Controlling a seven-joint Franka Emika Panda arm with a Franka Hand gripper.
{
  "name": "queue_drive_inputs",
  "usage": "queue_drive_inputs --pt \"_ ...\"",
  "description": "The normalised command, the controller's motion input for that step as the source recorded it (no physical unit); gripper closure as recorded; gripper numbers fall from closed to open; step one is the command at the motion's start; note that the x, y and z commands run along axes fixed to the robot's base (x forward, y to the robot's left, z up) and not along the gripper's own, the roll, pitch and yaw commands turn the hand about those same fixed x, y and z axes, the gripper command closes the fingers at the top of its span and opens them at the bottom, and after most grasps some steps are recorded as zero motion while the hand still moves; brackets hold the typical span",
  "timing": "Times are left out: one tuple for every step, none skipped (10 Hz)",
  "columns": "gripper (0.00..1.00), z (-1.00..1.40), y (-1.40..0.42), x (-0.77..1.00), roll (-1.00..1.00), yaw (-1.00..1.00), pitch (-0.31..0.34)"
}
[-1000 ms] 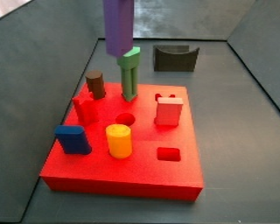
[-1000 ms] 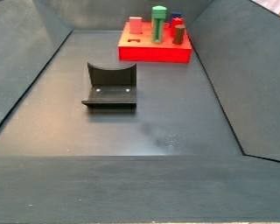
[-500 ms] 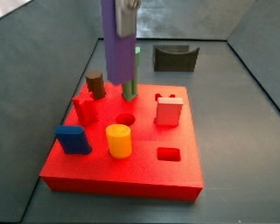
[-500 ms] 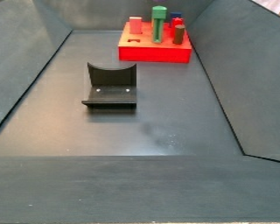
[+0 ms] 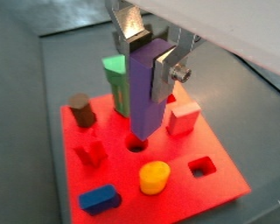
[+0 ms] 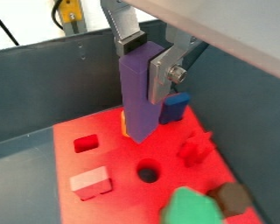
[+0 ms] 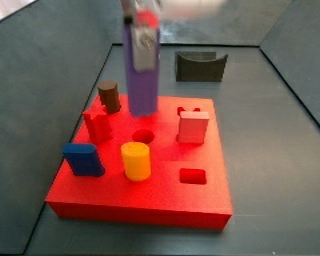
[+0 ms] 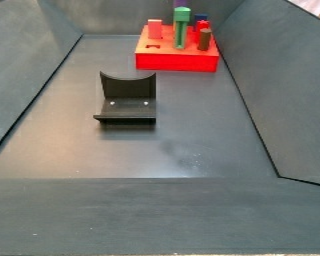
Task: Pick up the rectangle object. Move up. Move to above the board. Insert the rectangle object.
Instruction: Insert the rectangle object.
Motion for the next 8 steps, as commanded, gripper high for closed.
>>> queue_drive_inputs --pt "1.00 -0.21 -0.12 0.81 0.00 -0.29 0.000" --pt "1.00 -0.01 -0.07 0.77 0.00 -0.30 0.019" --pt "1.00 0.03 -0.03 0.80 0.07 -0.15 0.131" --pt "1.00 0.19 -0.08 0.52 0.19 -0.18 0.239" --pt "1.00 0.02 0.00 0.00 0.05 0.00 0.000" --pt "1.00 -0.18 0.03 0.47 0.10 -0.47 0.124" --pt "1.00 -0.11 0.07 0.00 0.05 -0.78 0.236" --pt "1.00 0.00 0.00 -0.05 0.02 -0.81 0.306"
